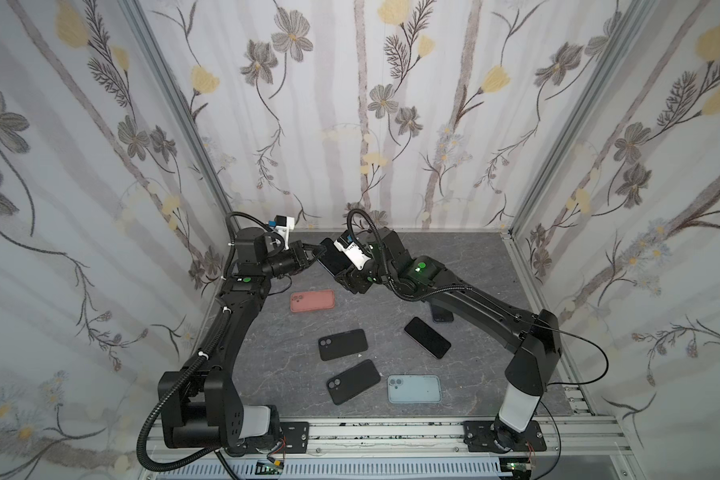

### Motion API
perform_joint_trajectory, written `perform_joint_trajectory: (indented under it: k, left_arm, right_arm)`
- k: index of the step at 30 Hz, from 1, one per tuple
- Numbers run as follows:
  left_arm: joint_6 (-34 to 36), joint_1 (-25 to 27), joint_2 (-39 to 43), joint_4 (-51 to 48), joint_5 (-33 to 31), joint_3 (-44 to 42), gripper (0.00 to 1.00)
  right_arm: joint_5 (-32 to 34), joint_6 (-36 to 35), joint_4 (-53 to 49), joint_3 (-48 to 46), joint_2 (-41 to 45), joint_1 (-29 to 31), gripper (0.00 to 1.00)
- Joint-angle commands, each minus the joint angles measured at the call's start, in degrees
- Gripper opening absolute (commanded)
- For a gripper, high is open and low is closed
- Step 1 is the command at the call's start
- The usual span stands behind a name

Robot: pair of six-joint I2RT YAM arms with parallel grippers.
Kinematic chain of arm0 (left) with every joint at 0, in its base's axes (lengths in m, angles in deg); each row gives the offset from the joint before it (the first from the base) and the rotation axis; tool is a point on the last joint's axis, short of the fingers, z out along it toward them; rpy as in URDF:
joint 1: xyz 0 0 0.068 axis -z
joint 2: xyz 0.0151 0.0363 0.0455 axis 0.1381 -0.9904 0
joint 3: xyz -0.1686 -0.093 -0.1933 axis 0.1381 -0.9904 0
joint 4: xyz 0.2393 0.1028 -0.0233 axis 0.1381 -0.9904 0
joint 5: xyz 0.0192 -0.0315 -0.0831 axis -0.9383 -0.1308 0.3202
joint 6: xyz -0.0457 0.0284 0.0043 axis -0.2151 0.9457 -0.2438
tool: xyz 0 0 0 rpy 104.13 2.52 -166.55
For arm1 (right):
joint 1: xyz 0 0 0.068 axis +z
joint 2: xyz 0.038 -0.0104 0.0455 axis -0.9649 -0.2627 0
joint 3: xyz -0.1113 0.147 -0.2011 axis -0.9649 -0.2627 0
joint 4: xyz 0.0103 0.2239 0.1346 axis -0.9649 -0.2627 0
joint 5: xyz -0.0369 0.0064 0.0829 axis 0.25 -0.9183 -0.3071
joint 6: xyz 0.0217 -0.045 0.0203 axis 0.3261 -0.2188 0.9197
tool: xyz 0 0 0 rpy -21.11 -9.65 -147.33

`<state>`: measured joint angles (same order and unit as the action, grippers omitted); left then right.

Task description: Put the phone into the phone case

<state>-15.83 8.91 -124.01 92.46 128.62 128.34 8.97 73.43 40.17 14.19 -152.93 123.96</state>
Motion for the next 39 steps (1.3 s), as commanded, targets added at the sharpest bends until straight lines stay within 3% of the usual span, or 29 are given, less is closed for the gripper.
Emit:
perform_joint_trajectory:
  k: [1, 4, 9, 16, 21, 29, 39]
  left_arm:
    - [-2.2, -0.2, 1.7, 3.5, -7.6, -1.3, 0.00]
    - [-5.8, -0.3, 3.8, 8.2, -11.3, -3.2, 0.00]
    - [-10.4, -0.3, 7.7, 14.7, -17.0, -5.8, 0.00]
    - [-16.5, -0.4, 11.3, 24.1, -21.9, -7.7, 0.00]
    - [-20.1, -0.3, 13.4, 30.0, -21.8, -7.5, 0.00]
    - [-27.6, -0.3, 16.2, 41.6, -21.6, -8.6, 0.00]
    - [-37.3, 3.0, 13.3, 60.3, -20.0, -7.8, 0.00]
  right_arm:
    - [5.7, 2.6, 4.5, 0.4, 2.4, -0.2, 0.85]
    - [6.1, 5.7, 5.5, 1.0, 4.0, -1.1, 0.96]
    - [2.3, 13.6, 8.9, 0.9, 7.8, -5.9, 0.99]
    - [-1.0, 28.9, 13.5, -4.5, 15.3, -15.2, 0.93]
    - [-5.0, 40.3, 26.7, -16.1, 22.3, -20.1, 0.86]
    - [-7.1, 48.9, 37.8, -24.8, 29.1, -21.7, 0.81]
    - [-19.6, 57.8, 54.4, -28.3, 29.9, -20.7, 0.79]
